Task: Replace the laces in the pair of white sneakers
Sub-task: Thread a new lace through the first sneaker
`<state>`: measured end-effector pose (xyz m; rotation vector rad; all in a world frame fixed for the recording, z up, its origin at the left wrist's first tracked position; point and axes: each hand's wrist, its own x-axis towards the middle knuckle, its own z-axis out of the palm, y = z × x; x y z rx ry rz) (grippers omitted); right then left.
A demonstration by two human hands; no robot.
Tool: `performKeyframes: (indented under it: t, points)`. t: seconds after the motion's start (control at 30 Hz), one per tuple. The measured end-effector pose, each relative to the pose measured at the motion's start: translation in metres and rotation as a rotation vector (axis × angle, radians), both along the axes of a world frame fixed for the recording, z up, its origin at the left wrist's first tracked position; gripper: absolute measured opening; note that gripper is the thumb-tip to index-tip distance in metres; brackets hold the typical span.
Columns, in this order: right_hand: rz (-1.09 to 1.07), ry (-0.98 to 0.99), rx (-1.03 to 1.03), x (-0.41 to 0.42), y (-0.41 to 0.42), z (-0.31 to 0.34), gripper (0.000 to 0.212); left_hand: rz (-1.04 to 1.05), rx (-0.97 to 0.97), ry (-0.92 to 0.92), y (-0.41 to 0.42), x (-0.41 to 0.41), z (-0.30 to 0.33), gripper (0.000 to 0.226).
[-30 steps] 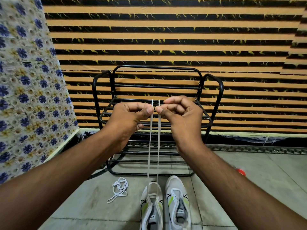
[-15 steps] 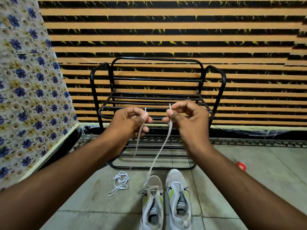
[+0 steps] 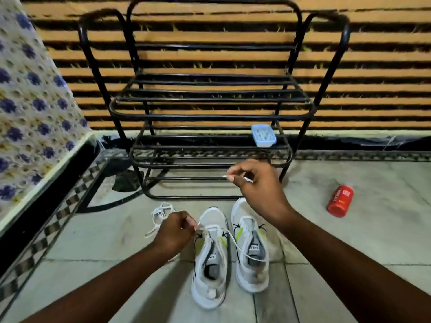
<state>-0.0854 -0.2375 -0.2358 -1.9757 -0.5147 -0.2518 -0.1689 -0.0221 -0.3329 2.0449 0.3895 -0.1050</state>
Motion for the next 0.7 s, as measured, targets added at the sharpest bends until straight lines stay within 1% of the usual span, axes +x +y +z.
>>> performKeyframes:
  t: [0.1,0.17,0.2,0.23,0.3,0.4,0.47,0.5,0.57,0.63,0.7]
  points:
    - [0.064,0.013,-0.071,0.005,0.001,-0.035,0.011,0.014,0.076,-0.002,-0.001,0.004,-0.036,0.024]
    - [0.124,0.031,-0.108,0.008,0.0,-0.058,0.013,0.045,0.005,-0.014,-0.004,0.005,-0.054,0.014]
    - [0.143,0.024,-0.13,0.01,0.0,-0.067,0.013,0.06,-0.019,-0.035,-0.005,0.005,-0.06,0.018]
    - [0.151,0.015,-0.157,0.011,0.0,-0.078,0.012,0.047,-0.004,-0.072,-0.005,0.004,-0.068,0.028]
    - [0.155,0.007,-0.202,0.012,-0.001,-0.094,0.01,-0.042,0.03,-0.137,-0.007,-0.003,-0.071,0.038]
    - [0.182,-0.003,-0.252,0.01,0.002,-0.113,0.01,-0.217,0.087,-0.146,-0.008,-0.011,-0.072,0.051]
    - [0.184,0.015,-0.258,0.006,0.005,-0.124,0.014,-0.319,0.134,-0.126,-0.009,-0.012,-0.076,0.063]
    - [0.182,0.046,-0.257,0.004,0.006,-0.129,0.015,-0.34,0.163,-0.114,-0.009,-0.01,-0.079,0.065]
    - [0.182,0.127,-0.269,0.0,0.012,-0.138,0.021,-0.345,0.249,-0.11,-0.012,-0.007,-0.079,0.055]
    - [0.166,0.16,-0.348,-0.003,0.018,-0.141,0.033,-0.312,0.264,-0.123,-0.016,-0.006,-0.077,0.047]
    - [0.138,0.126,-0.488,-0.009,0.025,-0.142,0.041,-0.251,0.217,-0.152,-0.016,-0.011,-0.079,0.054]
